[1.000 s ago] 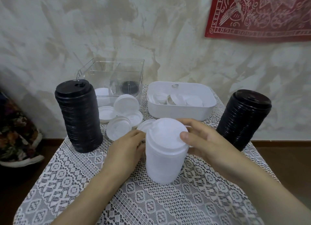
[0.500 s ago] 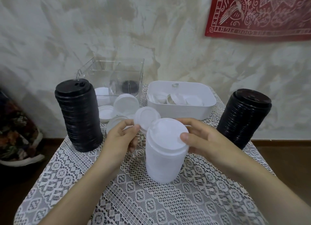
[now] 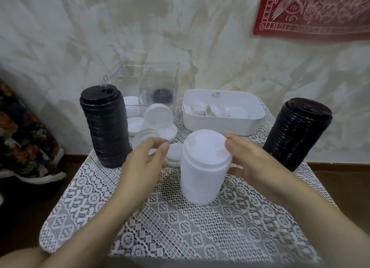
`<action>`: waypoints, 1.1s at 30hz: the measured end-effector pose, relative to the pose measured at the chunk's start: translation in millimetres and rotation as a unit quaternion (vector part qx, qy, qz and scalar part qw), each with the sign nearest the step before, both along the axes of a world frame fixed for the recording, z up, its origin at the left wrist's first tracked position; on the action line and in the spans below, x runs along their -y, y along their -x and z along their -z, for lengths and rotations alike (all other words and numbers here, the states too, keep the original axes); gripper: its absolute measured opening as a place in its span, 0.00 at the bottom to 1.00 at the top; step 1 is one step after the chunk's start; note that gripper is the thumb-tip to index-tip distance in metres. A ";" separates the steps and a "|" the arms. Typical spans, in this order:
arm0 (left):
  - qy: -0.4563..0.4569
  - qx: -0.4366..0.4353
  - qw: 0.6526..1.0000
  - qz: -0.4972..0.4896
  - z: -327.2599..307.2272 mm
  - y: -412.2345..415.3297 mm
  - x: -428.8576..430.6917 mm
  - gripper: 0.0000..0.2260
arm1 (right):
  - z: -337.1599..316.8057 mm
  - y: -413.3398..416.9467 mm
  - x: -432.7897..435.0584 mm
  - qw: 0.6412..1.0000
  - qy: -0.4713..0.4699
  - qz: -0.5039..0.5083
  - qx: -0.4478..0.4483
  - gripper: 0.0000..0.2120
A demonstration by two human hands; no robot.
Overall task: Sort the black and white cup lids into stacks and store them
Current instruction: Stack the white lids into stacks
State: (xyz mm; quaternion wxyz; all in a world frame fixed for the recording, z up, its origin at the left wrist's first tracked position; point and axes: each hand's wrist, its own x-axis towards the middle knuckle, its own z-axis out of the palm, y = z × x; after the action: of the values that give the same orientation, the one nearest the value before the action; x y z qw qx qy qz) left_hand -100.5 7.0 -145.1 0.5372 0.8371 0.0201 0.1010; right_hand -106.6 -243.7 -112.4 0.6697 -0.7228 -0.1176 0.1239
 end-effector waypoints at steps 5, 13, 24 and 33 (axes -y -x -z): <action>0.105 -0.090 0.986 0.092 -19.8 18.0 15.6 0.31 | -0.9 0.0 -3.3 0.999 -0.018 0.025 -0.011 0.23; 0.161 -0.161 0.963 0.147 -12.0 30.4 24.2 0.35 | 6.7 10.3 1.5 0.993 -0.045 0.028 -0.103 0.23; 0.229 -0.211 0.936 0.162 -18.7 40.5 22.8 0.29 | 7.8 18.2 -5.4 0.982 -0.001 0.045 -0.185 0.36; 0.249 -0.210 0.932 0.161 -17.2 43.6 24.5 0.29 | 3.2 25.5 -9.4 0.974 -0.047 0.065 -0.213 0.28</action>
State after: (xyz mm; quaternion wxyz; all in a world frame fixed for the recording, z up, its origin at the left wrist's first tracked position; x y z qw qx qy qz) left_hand -144.1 -17.5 -127.9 0.7207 0.6710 0.0215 -0.1731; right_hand -132.1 -234.3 -115.6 0.7192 -0.6537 0.0691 0.2251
